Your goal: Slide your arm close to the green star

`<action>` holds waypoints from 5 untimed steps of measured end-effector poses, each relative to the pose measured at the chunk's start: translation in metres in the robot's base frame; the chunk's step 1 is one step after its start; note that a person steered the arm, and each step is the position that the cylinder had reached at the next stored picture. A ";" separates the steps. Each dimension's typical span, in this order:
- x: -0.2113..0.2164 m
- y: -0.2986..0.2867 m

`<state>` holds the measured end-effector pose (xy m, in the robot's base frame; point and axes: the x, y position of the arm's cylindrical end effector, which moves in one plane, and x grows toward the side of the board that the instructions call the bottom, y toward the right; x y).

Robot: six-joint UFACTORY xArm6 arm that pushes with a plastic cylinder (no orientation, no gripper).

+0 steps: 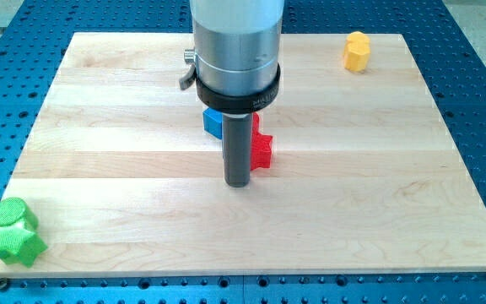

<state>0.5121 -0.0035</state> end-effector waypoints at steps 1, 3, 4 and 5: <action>0.017 0.002; 0.106 -0.078; 0.107 -0.098; 0.107 -0.147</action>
